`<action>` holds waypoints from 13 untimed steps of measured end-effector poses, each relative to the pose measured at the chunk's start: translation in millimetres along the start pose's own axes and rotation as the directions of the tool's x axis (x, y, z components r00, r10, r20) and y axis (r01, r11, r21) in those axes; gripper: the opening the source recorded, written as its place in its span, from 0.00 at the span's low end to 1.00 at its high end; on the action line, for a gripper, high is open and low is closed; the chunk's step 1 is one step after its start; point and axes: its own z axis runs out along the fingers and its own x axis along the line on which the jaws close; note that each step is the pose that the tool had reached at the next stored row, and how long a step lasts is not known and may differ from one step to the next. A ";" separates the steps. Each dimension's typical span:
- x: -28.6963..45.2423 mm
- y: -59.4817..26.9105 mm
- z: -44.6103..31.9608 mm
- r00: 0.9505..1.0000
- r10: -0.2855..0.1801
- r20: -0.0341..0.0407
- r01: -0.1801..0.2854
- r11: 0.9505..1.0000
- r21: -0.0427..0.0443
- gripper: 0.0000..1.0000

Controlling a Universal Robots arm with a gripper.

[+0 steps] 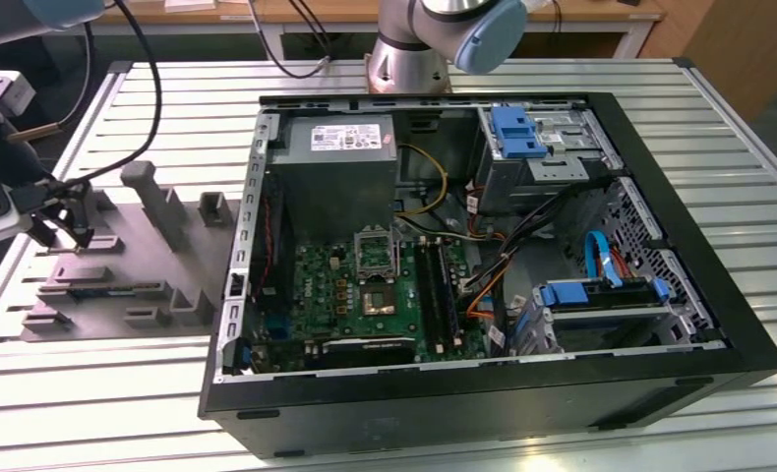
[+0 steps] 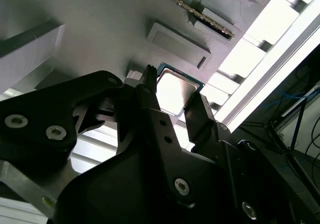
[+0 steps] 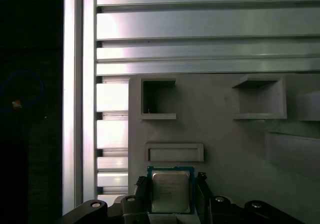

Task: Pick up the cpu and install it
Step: 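Pick up the cpu and move it towards the insertion slot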

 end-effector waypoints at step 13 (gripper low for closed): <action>0.1 0.3 -4.5 1.000 0.000 0.000 0.000 1.000 0.000 0.47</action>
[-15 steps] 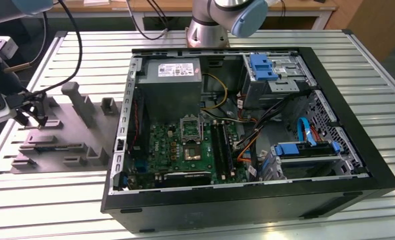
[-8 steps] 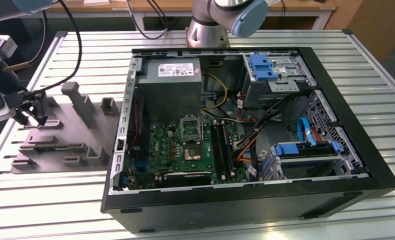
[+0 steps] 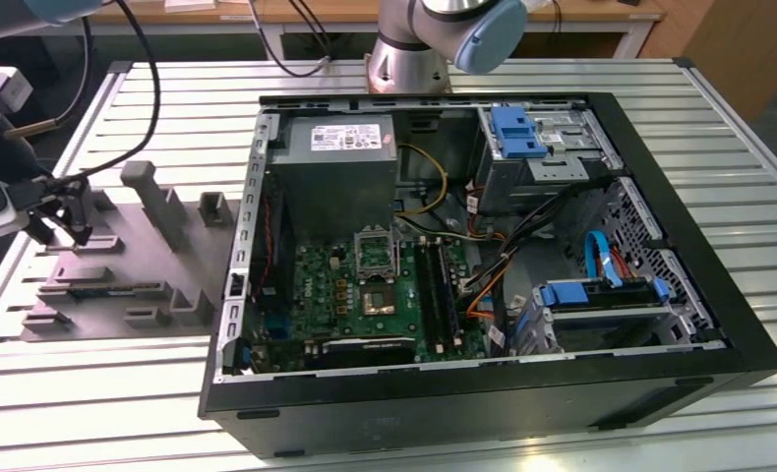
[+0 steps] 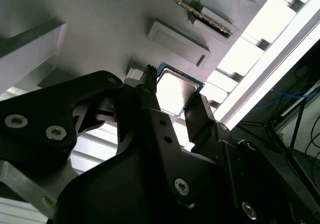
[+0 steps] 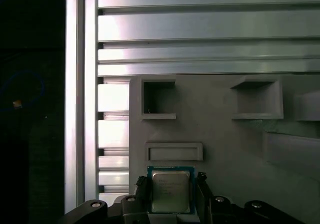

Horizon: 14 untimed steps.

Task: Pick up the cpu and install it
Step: 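Pick up the cpu and move it towards the insertion slot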

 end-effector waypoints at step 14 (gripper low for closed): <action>0.1 0.3 -4.5 1.000 0.000 0.000 0.000 1.000 0.000 0.47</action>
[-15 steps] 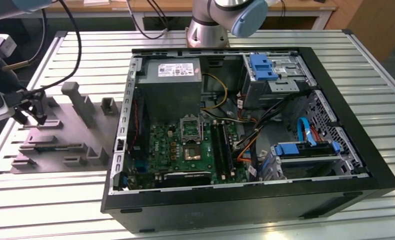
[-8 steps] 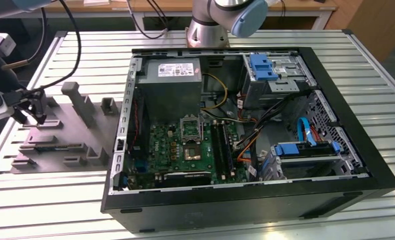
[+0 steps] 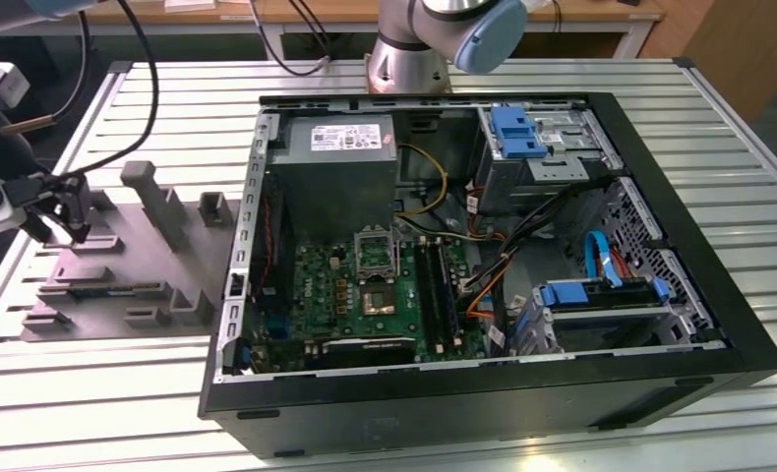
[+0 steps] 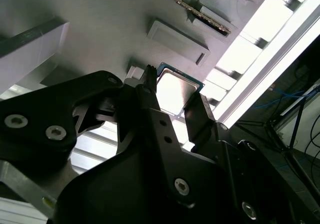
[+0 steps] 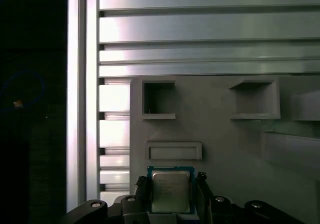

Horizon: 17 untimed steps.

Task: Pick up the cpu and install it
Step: 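Pick up the cpu and move it towards the insertion slot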

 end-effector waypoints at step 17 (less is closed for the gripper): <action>0.1 0.3 -5.1 1.000 0.000 0.000 0.000 1.000 0.000 0.47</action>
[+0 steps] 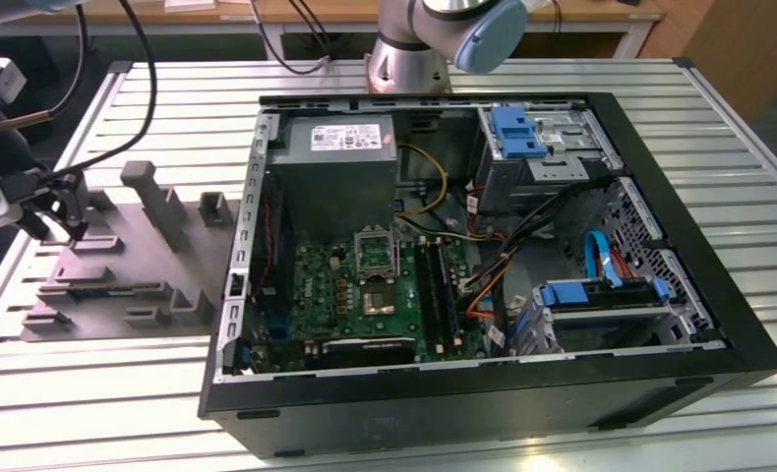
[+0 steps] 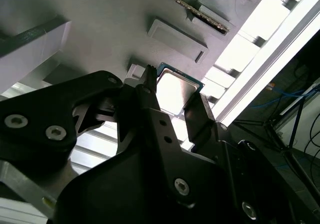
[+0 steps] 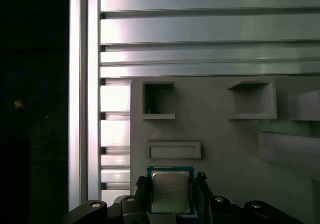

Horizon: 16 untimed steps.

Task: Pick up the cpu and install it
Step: 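Pick up the cpu and move it towards the insertion slot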

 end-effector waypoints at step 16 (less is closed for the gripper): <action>0.1 0.4 -5.8 1.000 0.000 0.000 0.000 1.000 0.000 0.47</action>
